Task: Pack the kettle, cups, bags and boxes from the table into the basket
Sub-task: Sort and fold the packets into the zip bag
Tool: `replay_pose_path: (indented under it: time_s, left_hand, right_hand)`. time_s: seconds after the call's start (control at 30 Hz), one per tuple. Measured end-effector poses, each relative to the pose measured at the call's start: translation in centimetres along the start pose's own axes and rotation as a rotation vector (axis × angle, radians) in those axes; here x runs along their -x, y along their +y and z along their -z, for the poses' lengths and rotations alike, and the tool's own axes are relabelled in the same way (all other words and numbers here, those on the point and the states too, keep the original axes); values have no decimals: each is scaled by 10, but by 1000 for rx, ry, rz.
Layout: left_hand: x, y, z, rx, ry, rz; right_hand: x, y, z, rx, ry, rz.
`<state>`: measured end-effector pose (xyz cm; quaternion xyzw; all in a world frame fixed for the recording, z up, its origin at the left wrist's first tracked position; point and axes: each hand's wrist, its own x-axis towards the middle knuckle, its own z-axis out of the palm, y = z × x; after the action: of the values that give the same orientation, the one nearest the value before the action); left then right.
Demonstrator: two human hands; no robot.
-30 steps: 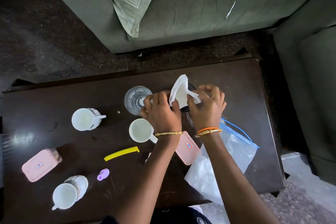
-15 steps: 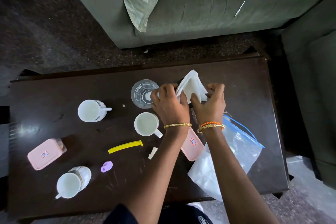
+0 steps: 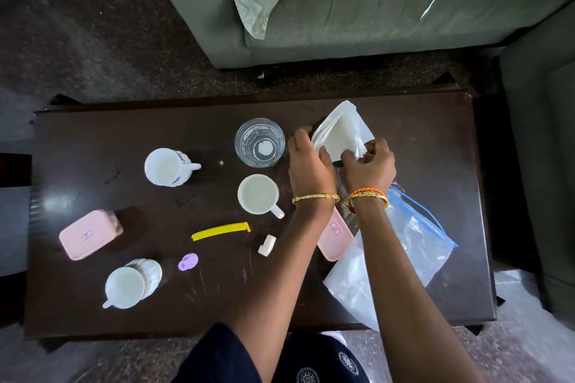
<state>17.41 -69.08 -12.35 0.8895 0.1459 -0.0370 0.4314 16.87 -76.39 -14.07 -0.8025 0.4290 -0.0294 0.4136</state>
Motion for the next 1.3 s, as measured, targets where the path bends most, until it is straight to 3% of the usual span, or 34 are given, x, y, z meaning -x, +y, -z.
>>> replay_pose_path:
  time_s: [0.2, 0.3, 0.37, 0.47, 0.57, 0.7, 0.87, 1.1, 1.3]
  left_hand:
    - [34, -14, 25, 43, 10, -61]
    - [61, -31, 44, 63, 32, -63]
    - [81, -45, 54, 49, -53, -17]
    - [115, -64, 55, -88, -345, 82]
    - [150, -79, 44, -253, -608, 152]
    - [173, -86, 21, -349, -642, 148]
    - [169, -77, 5, -407, -598, 93]
    - [158, -55, -6, -65, -585, 372]
    - [156, -49, -6, 56, -577, 312]
  right_hand:
    - [41, 9, 19, -206, 9, 104]
    - [66, 34, 36, -178, 63, 149]
    - [81, 57, 51, -109, 120, 110]
    - [101, 98, 70, 57, 263, -65]
    - [113, 137, 86, 249, 366, -485]
    - [112, 166, 93, 151, 373, -717]
    - [88, 174, 93, -122, 330, -764]
    - [69, 187, 117, -453, 214, -602]
    - [70, 194, 135, -467, 102, -498]
